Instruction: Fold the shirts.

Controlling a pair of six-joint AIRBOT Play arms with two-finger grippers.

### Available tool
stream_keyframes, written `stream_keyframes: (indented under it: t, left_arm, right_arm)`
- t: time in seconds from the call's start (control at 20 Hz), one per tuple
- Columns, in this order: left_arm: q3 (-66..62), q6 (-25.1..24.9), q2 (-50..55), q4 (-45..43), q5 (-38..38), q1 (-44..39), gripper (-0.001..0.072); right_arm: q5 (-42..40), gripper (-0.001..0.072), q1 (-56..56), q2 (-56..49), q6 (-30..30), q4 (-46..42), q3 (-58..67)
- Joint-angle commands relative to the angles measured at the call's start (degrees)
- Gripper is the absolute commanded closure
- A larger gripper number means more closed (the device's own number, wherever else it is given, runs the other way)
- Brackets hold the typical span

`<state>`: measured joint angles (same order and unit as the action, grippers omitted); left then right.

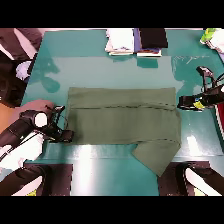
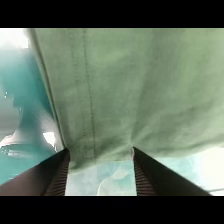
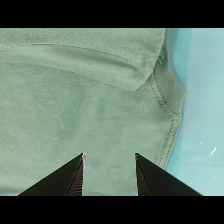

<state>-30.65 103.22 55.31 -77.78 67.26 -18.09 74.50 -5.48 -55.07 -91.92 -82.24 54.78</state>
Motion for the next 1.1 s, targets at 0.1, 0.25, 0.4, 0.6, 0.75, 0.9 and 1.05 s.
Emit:
stream_keyframes:
  t: [0.1,0.25,0.4,0.6,0.75,0.9,1.05]
  left_arm:
    - [0.46,-0.2,0.07,0.22,-0.2,-0.33,0.0669]
    - [-2.45,-0.28,-0.68,0.13,1.03,-0.33,0.0677]
    - [-5.35,-1.55,-2.86,0.15,1.38,-0.33,0.0677]
    - [-5.62,-1.73,-3.3,0.22,1.22,-0.33,0.0677]
    - [-5.62,-1.73,-3.3,0.2,0.63,-0.33,0.0677]
    - [-5.62,-1.77,-3.32,0.22,0.66,-0.33,0.0676]
    - [-5.62,-1.75,-3.3,0.24,0.74,-0.33,0.0677]
  right_arm:
    - [-0.11,0.0335,0.02,0.04,0.04,0.11,-0.11]
    - [4.04,0.0335,0.04,0.07,0.09,-1.64,-0.17]
    - [8.74,0.0335,-1.38,2.82,0.46,-4.48,-5.7]
    - [13.6,0.018,-6.23,8.59,0.44,-4.28,-18.84]
    - [12.98,0.0184,-7.34,12.24,-1.51,-1.88,-27.23]
    - [11.34,0.0215,-7.21,13.22,-3.37,2.29,-31.06]
    - [9.29,0.0239,-5.18,10.32,-4.28,2.78,-30.82]
